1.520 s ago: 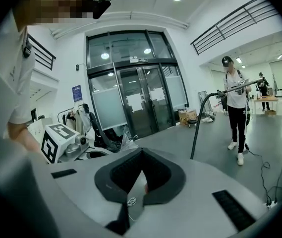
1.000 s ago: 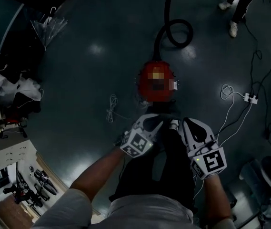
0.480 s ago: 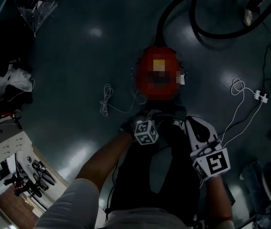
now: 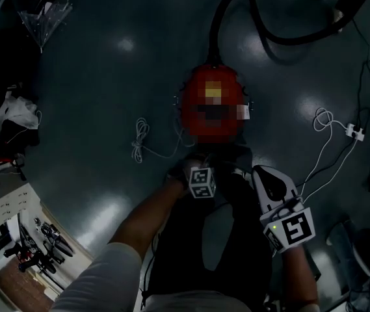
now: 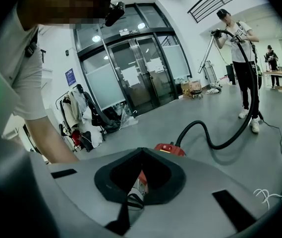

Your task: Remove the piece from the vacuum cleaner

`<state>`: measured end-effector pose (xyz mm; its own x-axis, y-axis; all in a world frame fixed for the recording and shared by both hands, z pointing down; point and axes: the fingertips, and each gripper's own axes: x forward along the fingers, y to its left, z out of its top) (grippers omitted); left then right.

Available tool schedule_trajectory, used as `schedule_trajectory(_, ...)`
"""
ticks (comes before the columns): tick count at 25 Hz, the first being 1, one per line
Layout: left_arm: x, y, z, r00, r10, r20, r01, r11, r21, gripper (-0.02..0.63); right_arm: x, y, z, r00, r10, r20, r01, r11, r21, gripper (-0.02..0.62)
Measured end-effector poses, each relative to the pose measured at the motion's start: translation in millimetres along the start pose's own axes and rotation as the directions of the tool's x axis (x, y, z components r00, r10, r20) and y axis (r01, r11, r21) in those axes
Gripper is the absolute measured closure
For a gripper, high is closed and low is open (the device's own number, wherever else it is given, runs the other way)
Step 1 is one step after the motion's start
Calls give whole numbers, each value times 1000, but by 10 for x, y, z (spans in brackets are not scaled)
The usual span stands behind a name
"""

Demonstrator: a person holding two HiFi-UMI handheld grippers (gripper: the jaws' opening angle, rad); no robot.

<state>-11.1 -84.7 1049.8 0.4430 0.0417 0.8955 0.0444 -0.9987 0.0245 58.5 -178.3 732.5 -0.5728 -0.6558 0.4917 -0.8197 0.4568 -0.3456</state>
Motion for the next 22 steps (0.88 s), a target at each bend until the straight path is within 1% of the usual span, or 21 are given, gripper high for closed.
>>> schedule_trajectory(1, 6, 1, 3, 1000, -4, 1, 4, 1000, -5, 545, -19, -5, -10, 1000, -3, -2, 3, 1000, 3, 580)
schedule_trajectory(4, -3, 12, 10, 1000, -18, 4, 18, 1000, -9, 569, -67, -25, -66, 1000, -17, -18, 17, 1000, 4, 580)
schedule_trajectory(8, 3, -109, -9, 999, -42, -1, 42, 999, 6, 575, -101, 22, -146, 999, -19, -33, 20, 1000, 17, 580)
schedule_trajectory(12, -29, -301, 14, 996, -90, -4, 90, 995, 35, 575, -129, 72, -203, 999, -15, -39, 15, 1000, 22, 580)
schedule_trajectory(14, -90, -384, 32, 995, -104, 2, 104, 994, 25, 575, -154, 114, -208, 999, -13, -47, 14, 1000, 23, 580)
schedule_trajectory(18, -440, -481, 116, 994, -103, 21, 103, 994, -20, 575, -312, 250, -74, 999, -27, -44, 29, 999, 41, 580)
schedule_trajectory(22, -997, -535, 286, 995, -90, 45, 92, 995, -46, 575, -535, 417, 203, 999, -42, -17, 42, 999, 34, 580)
